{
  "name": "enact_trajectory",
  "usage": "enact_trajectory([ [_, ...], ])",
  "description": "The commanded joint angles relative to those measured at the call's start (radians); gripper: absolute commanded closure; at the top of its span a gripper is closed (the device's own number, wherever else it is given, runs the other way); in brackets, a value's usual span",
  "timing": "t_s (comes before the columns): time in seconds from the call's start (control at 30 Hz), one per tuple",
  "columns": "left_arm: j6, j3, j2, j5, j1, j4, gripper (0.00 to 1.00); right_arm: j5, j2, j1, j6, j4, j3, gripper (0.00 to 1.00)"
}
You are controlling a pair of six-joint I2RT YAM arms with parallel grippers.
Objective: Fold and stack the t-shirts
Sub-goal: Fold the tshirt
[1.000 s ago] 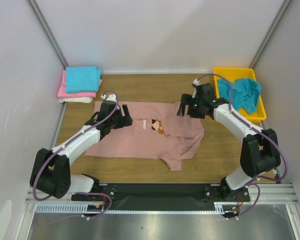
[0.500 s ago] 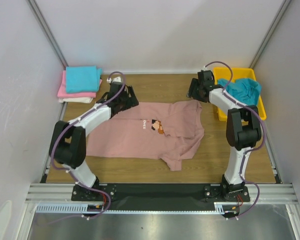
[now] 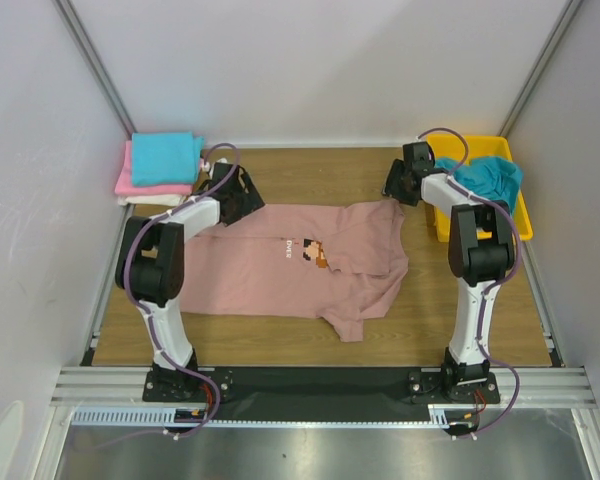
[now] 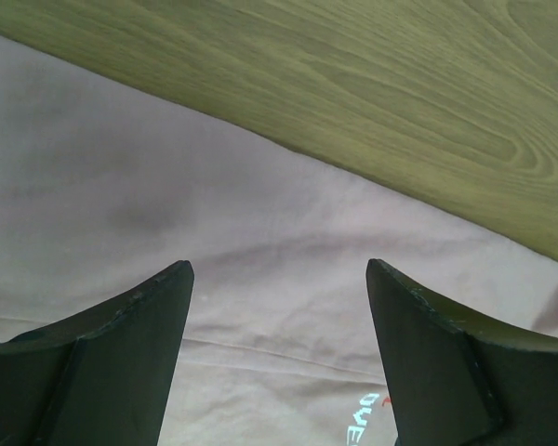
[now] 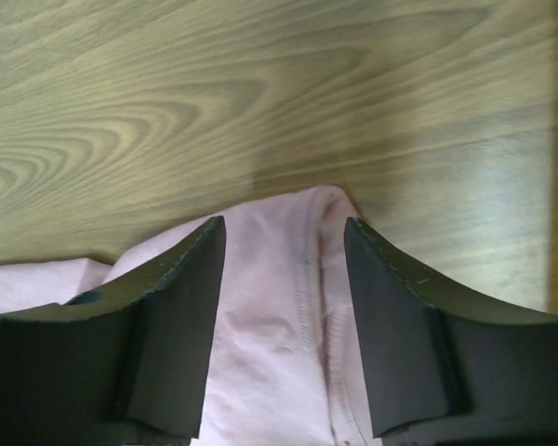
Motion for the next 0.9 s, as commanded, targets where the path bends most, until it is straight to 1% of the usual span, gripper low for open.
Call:
enact_trajectory([
  [0.0,-0.04,0.044,0.019,0.019,0.033,0.04,0.19,-0.029,0.017,0.005,0.019,0.023,0.049,0.43],
  [0.07,-0.047,0.046,0.034,0.025,0.046,0.042,0.19,-0.032,0.018,0.004,0.023,0.023,0.052,0.45],
  [0.2,-0.051,0.055,0.054,0.022,0.057,0.049,0.2,-0.032,0.021,0.004,0.036,0.017,0.049,0.47],
  [0.23,-0.051,0.057,0.057,0.022,0.058,0.049,0.2,-0.056,0.024,0.004,0.037,0.015,0.046,0.48],
  [0.33,-0.053,0.067,0.072,0.019,0.064,0.048,0.21,-0.059,0.04,0.004,0.048,0.012,0.048,0.53],
  [0.37,-0.054,0.071,0.075,0.016,0.064,0.045,0.21,-0.059,0.043,0.004,0.051,0.01,0.048,0.58],
  [0.43,-0.06,0.071,0.082,0.01,0.07,0.045,0.21,-0.055,0.047,0.005,0.054,0.006,0.049,0.64],
  [0.47,-0.063,0.071,0.085,0.007,0.072,0.045,0.21,-0.05,0.049,0.005,0.054,0.004,0.049,0.72],
  [0.53,-0.08,0.069,0.091,-0.004,0.078,0.036,0.22,-0.043,0.05,0.004,0.053,-0.006,0.052,0.8],
  [0.57,-0.085,0.069,0.095,-0.007,0.08,0.033,0.22,-0.017,0.049,0.002,0.05,-0.011,0.052,0.87],
  [0.6,-0.094,0.069,0.098,-0.015,0.08,0.028,0.22,-0.009,0.047,0.002,0.05,-0.019,0.051,0.9],
  [0.63,-0.097,0.068,0.1,-0.018,0.083,0.025,0.23,0.006,0.041,0.001,0.048,-0.02,0.049,0.97],
  [0.67,-0.102,0.064,0.102,-0.021,0.084,0.023,0.24,0.016,0.038,-0.001,0.048,-0.022,0.048,1.0],
  [0.87,-0.131,0.054,0.099,-0.052,0.09,0.0,0.24,0.059,0.017,-0.024,0.04,-0.034,0.037,1.0],
])
